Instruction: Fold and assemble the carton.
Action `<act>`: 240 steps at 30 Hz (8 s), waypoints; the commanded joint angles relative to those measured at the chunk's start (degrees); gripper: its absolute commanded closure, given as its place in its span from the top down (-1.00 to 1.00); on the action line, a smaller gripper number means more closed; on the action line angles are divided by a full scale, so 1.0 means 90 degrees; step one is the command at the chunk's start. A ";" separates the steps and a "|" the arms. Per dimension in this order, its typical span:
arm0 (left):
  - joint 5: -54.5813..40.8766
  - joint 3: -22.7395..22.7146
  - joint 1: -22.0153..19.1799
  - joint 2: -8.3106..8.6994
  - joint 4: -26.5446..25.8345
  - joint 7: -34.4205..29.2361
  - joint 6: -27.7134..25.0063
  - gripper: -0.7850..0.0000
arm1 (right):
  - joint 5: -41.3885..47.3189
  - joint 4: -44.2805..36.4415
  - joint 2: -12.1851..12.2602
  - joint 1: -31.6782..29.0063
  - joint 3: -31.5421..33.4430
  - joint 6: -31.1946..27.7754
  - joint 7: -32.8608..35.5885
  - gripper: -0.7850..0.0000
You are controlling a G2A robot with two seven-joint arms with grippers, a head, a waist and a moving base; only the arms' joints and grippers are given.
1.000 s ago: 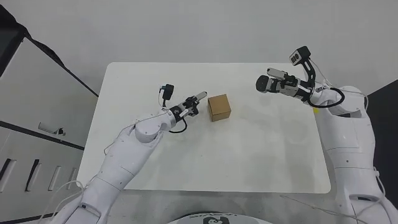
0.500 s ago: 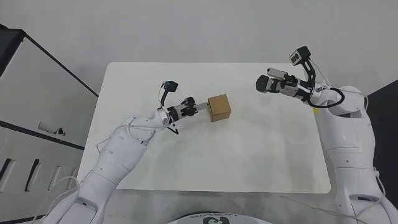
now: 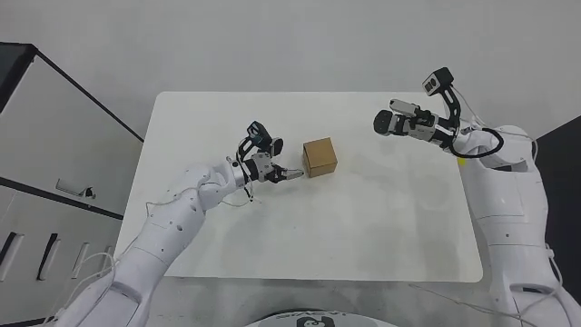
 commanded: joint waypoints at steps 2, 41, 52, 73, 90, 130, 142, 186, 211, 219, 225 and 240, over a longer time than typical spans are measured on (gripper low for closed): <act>-0.0028 -0.0004 0.0001 0.0001 -0.0007 -0.0023 0.0012 1.00 | 0.0000 0.0000 0.0000 0.0000 0.0000 0.0000 0.0000 1.00; 0.3359 0.0691 -0.0618 -0.0013 0.0379 0.3031 -0.0256 1.00 | 0.0000 0.0000 0.0000 0.0000 0.0000 0.0000 0.0000 1.00; 0.3349 0.1205 -0.1107 -0.0302 0.1465 0.3389 -0.0029 1.00 | 0.0000 0.0000 0.0000 0.0000 0.0000 0.0000 0.0000 1.00; 0.3132 0.1660 -0.1394 -0.0684 0.2085 0.3441 0.0540 1.00 | 0.0000 0.0000 0.0000 0.0000 0.0000 0.0000 0.0000 1.00; 0.3155 0.2031 -0.1701 -0.1058 0.2900 0.4112 0.0742 1.00 | 0.0000 0.0000 0.0000 0.0000 0.0000 0.0000 0.0000 1.00; 0.3002 0.2368 -0.2018 -0.1651 0.4357 0.4776 0.0526 0.47 | 0.0000 0.0000 0.0000 0.0000 0.0000 0.0000 0.0000 1.00; 0.3054 0.2297 -0.2175 -0.1592 0.4485 0.5081 0.0105 -1.00 | 0.0000 0.0000 0.0000 0.0000 0.0000 0.0000 0.0000 1.00; 0.1126 0.0001 -0.1672 0.0551 -0.0376 0.1066 -0.1597 -1.00 | 0.0000 0.0000 0.0000 0.0000 0.0000 0.0000 0.0000 1.00; -0.1316 -0.1708 -0.0568 0.1315 -0.2837 -0.1701 -0.1497 -1.00 | 0.0000 0.0000 0.0000 0.0000 0.0000 0.0000 0.0000 1.00; -0.3567 -0.2871 0.0107 0.1759 -0.4690 -0.3949 -0.1146 -1.00 | 0.0000 0.0000 0.0000 0.0000 0.0000 0.0000 0.0000 1.00; -0.5269 -0.3514 0.0457 0.2043 -0.5494 -0.5366 -0.0818 -1.00 | 0.0000 0.0000 0.0000 0.0000 0.0000 0.0000 0.0000 1.00; -0.5502 -0.3619 0.0505 0.2083 -0.5643 -0.5502 -0.0899 -1.00 | 0.0000 0.0000 0.0000 0.0000 0.0000 0.0000 0.0000 1.00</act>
